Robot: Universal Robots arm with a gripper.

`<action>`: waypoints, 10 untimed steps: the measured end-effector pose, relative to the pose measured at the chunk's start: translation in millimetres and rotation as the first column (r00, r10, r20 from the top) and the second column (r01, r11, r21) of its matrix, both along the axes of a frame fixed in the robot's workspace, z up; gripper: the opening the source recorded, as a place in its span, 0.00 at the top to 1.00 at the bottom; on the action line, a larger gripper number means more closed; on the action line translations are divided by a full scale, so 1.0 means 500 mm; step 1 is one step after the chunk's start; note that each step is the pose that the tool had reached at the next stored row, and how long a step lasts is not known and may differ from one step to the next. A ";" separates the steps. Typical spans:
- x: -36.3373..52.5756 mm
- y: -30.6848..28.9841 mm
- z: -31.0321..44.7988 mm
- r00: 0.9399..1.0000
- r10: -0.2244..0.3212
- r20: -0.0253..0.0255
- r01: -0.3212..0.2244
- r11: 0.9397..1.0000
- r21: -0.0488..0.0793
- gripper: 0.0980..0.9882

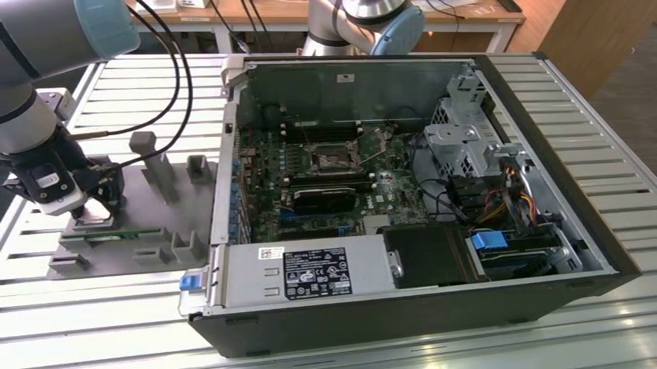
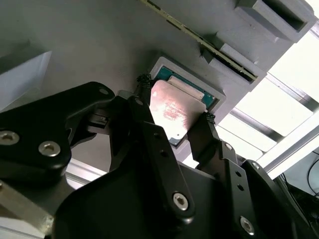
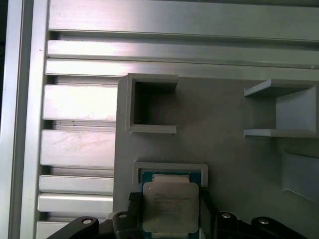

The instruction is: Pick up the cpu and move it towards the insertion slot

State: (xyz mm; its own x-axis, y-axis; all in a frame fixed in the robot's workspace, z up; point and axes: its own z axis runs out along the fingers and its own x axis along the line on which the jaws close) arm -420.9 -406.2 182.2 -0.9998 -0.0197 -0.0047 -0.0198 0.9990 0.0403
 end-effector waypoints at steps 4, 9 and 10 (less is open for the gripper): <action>0.000 0.000 0.002 1.000 0.000 0.001 0.000 1.000 0.000 0.50; 0.000 0.000 0.020 1.000 0.000 0.000 0.000 1.000 0.000 0.50; 0.000 0.000 0.024 1.000 0.000 0.000 0.000 1.000 0.000 0.50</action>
